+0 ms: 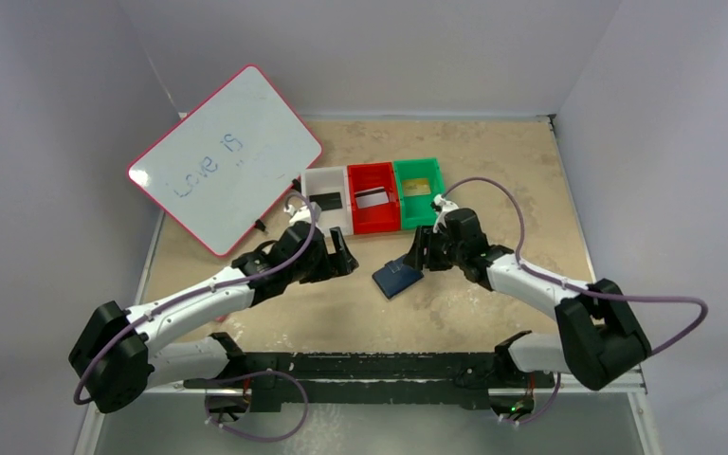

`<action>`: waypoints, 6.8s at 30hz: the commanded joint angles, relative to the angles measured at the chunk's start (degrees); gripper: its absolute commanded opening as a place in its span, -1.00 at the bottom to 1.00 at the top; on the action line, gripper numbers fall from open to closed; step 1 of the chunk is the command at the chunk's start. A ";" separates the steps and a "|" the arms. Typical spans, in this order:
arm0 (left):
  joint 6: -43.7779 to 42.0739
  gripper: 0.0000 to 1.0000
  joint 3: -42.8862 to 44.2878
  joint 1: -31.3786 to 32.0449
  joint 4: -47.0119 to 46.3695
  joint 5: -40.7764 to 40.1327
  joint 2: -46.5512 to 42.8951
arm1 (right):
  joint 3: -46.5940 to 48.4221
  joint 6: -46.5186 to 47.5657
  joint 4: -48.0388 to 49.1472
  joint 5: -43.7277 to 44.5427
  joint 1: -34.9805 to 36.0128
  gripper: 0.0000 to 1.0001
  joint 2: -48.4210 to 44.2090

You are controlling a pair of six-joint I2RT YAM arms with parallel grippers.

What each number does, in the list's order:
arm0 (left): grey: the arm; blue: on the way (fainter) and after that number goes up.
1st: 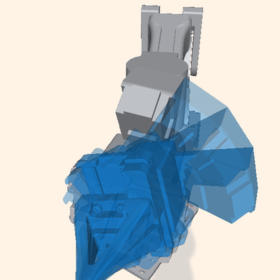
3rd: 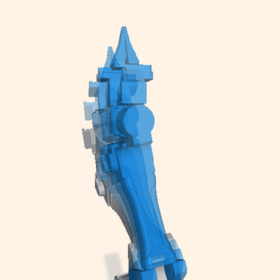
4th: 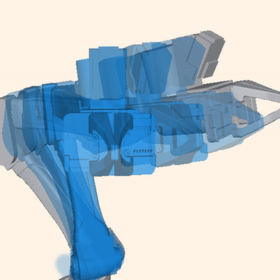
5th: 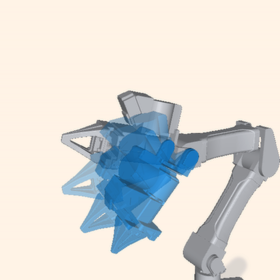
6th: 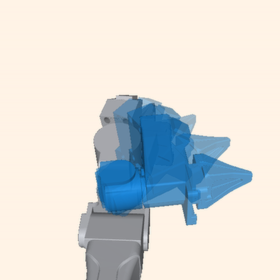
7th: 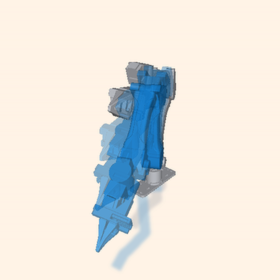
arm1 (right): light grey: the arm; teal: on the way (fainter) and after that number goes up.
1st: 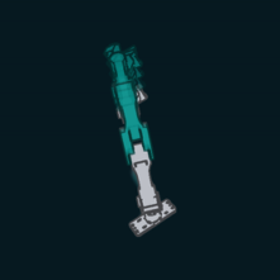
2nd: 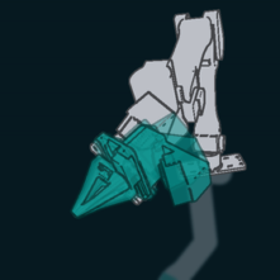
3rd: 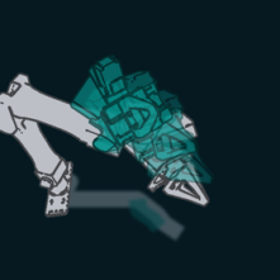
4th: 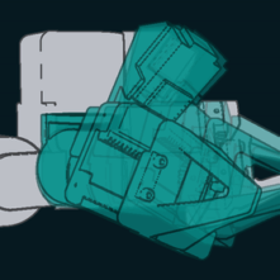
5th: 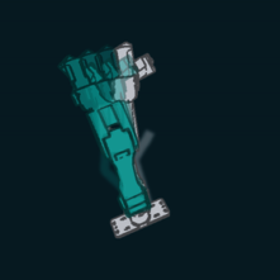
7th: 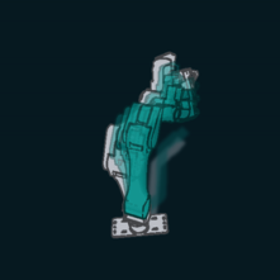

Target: Take the credit cards out of the card holder

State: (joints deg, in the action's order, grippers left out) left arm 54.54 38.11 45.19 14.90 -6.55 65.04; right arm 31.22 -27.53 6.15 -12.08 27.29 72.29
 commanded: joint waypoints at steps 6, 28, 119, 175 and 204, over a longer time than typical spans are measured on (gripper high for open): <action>1.13 0.66 -0.83 0.34 -1.94 0.18 -1.07 | 2.61 4.98 6.28 -9.85 -0.22 0.06 8.43; -2.46 0.71 2.83 0.12 2.02 -4.27 -0.59 | -1.79 9.36 18.61 -31.94 0.41 -1.00 3.81; -0.02 -1.00 22.23 10.73 22.81 -24.72 14.10 | -0.27 -21.25 -9.29 29.62 5.76 0.56 -16.47; 1.65 0.73 11.33 -4.20 13.19 -23.29 3.35 | 27.98 -8.98 -20.89 32.68 5.85 0.87 11.79; 0.55 0.71 12.45 -8.27 21.73 -23.56 -3.24 | 39.64 -0.52 -19.66 37.04 5.78 0.71 32.82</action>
State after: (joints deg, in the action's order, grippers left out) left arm 54.92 50.61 37.17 36.75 -30.22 63.33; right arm 73.60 -27.40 -13.61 23.11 33.06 108.44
